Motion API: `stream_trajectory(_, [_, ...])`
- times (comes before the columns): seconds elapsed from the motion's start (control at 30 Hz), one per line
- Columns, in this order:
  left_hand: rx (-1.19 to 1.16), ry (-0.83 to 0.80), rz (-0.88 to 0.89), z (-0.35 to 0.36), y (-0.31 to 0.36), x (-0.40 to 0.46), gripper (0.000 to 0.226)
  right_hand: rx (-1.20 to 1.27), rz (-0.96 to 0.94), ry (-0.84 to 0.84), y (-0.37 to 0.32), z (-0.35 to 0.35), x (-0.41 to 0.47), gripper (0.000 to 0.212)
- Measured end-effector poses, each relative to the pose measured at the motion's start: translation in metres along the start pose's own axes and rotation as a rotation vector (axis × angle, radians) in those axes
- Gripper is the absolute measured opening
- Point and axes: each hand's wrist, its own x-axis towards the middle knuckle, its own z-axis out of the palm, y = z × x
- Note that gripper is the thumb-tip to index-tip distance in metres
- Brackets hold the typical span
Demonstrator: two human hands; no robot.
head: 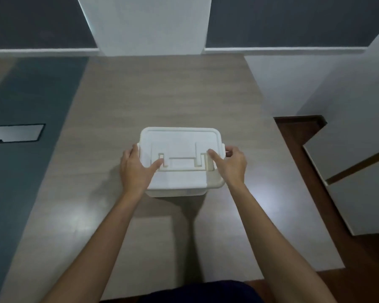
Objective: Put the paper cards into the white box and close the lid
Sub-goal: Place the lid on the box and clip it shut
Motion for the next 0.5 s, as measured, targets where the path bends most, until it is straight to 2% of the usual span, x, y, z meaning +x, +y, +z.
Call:
stream_trajectory(0.17, [0.016, -0.085, -0.101, 0.007, -0.03, 0.023, 0.087, -0.193, -0.017, -0.061, 0.0, 0.024, 0.006, 0.056])
stream_trajectory(0.3, [-0.231, -0.106, -0.175, 0.011, -0.038, 0.023, 0.082, -0.19, -0.026, -0.073, 0.016, 0.031, 0.01, 0.06])
stream_trajectory(0.4, [-0.391, -0.184, -0.286, 0.012, -0.038, 0.03, 0.08, -0.119, 0.044, -0.143, 0.015, 0.034, 0.02, 0.059])
stream_trajectory(0.5, [-0.416, -0.311, -0.421, 0.014, -0.044, 0.041, 0.072, -0.089, 0.187, -0.265, 0.012, 0.036, 0.031, 0.055])
